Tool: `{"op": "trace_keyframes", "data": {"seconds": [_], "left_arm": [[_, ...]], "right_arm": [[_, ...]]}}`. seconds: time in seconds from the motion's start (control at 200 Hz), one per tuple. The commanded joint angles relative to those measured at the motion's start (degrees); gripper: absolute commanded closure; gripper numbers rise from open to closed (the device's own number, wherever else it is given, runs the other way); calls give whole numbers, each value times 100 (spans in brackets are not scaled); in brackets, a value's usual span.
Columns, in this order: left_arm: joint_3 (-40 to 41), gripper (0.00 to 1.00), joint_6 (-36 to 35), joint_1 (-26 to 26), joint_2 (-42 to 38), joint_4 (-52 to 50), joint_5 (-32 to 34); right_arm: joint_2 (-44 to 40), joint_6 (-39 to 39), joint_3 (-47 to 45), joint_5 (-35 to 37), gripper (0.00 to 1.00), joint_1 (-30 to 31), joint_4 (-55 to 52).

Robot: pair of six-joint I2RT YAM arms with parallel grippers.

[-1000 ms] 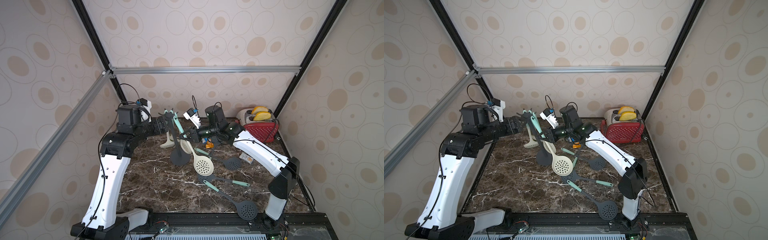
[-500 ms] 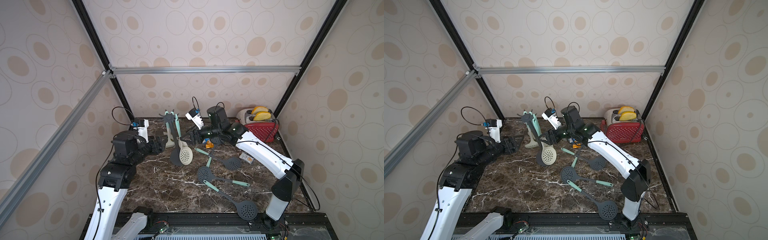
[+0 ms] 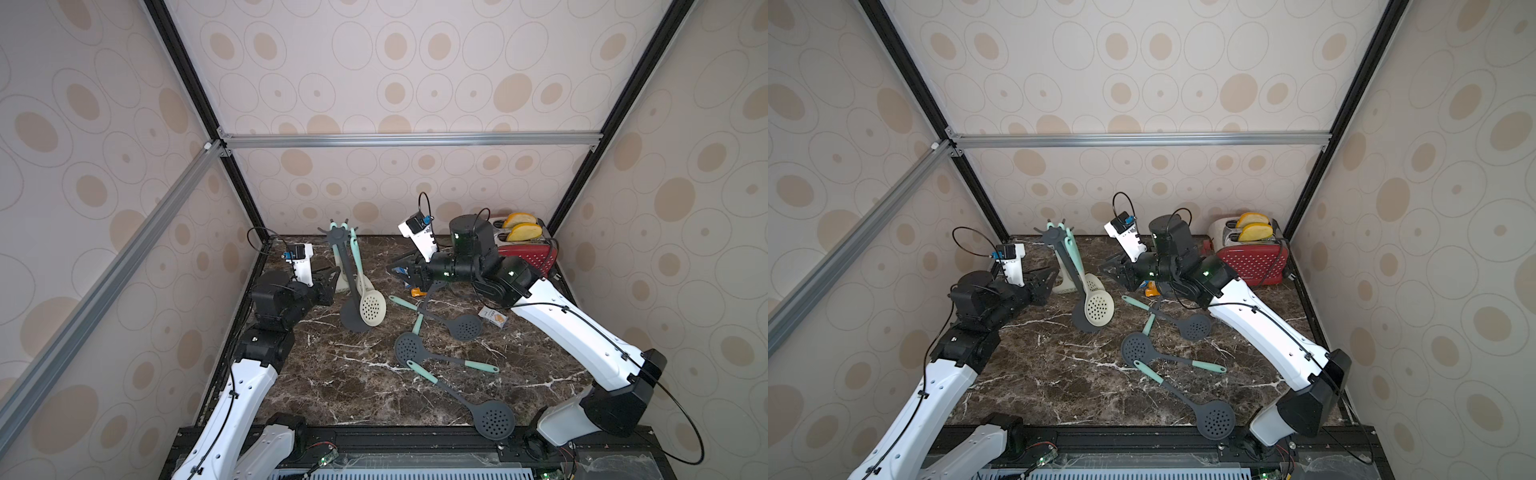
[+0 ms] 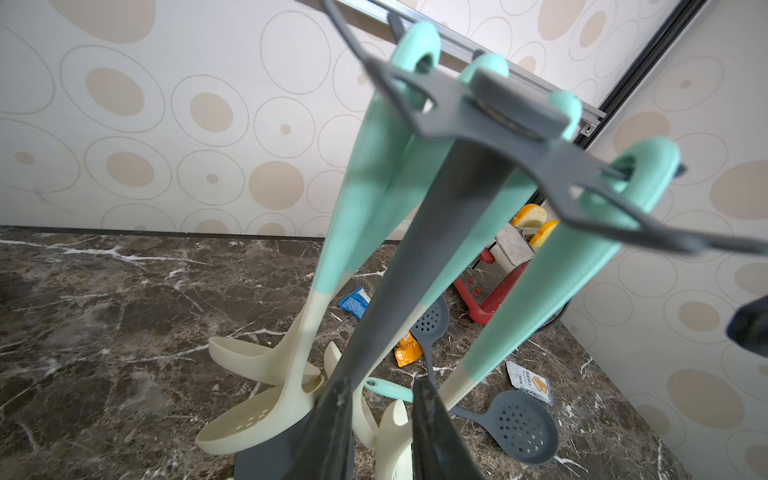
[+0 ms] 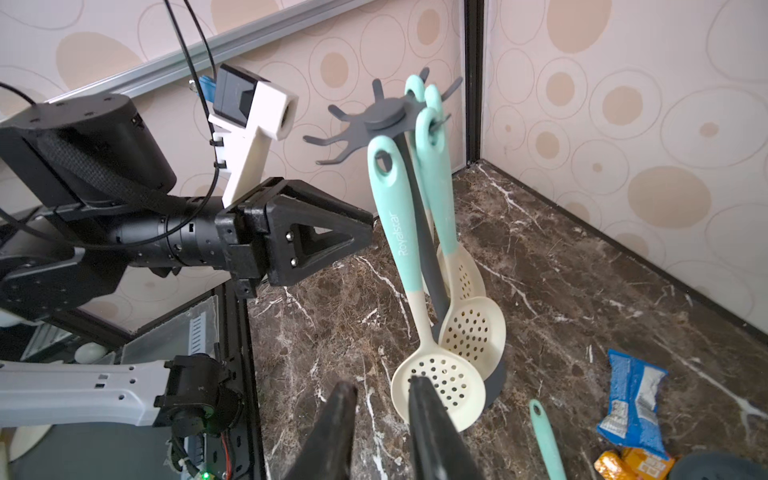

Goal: Hang the skimmer on the kitchen utensil rack
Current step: Hang the skimmer on the rack.

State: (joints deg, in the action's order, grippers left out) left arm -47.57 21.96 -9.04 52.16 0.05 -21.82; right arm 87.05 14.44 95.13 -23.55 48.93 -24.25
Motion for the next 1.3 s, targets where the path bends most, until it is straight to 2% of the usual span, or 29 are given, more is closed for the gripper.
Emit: {"op": "trace_keyframes", "data": {"seconds": [0.0,0.175,0.411,0.901,0.962,1.157,1.232,1.297], "left_arm": [[95,72,-47,25,162,1063,-182],[67,72,-90,26,409,1278,-117],[104,72,-78,27,500,1352,-147],[278,72,-60,32,390,1515,-186],[358,68,-38,25,279,1554,-134],[777,45,63,26,-300,1594,423],[921,45,73,32,-382,1603,550],[1014,50,71,25,-341,1708,534]], "right_arm": [[100,143,42,-89,81,12,260],[471,293,360,-198,91,38,565],[1067,450,1114,-445,98,82,656],[2016,710,2112,-707,100,137,442],[2049,710,2116,-703,100,153,431],[2049,659,2104,-583,100,157,335],[1931,598,1982,-491,100,161,330],[1753,532,1787,-410,100,159,354]]}}
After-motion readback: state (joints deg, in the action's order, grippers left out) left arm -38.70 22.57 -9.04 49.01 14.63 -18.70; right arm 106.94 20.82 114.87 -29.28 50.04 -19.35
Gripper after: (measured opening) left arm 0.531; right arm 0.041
